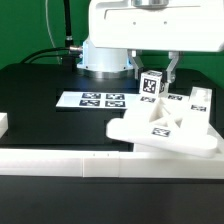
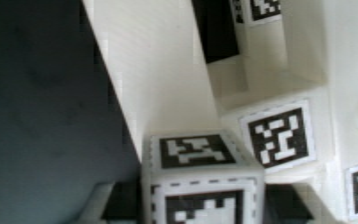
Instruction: Assemble chair
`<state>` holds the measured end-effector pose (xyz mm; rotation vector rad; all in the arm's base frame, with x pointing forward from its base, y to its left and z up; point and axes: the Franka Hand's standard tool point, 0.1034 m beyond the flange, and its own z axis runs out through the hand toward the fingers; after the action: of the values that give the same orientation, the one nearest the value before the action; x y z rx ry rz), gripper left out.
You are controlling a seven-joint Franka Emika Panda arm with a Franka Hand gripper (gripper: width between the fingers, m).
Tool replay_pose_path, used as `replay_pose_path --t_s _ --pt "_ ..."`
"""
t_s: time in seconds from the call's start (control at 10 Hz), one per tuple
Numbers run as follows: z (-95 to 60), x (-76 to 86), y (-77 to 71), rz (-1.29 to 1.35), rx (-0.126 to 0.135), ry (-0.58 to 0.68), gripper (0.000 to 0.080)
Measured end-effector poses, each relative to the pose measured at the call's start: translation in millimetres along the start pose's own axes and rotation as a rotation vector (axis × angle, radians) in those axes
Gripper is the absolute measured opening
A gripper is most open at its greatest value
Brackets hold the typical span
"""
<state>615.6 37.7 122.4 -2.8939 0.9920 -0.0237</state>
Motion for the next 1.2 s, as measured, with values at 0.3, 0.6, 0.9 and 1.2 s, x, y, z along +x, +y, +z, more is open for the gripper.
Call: replay_pose_path --t_s 0.3,0.6,0.9,1.2 --pt "-0.5 1.6 2.5 0.11 -0.002 0.0 0.0359" --pt "1.9 1.9 3.5 0.086 -0.004 0.0 0.0616" --pt "2.9 1.9 4.1 0.024 -0.006 0.0 0.0648" --pt "-15.9 -10.2 -4.8 -0.065 0.019 0.009 0.0649"
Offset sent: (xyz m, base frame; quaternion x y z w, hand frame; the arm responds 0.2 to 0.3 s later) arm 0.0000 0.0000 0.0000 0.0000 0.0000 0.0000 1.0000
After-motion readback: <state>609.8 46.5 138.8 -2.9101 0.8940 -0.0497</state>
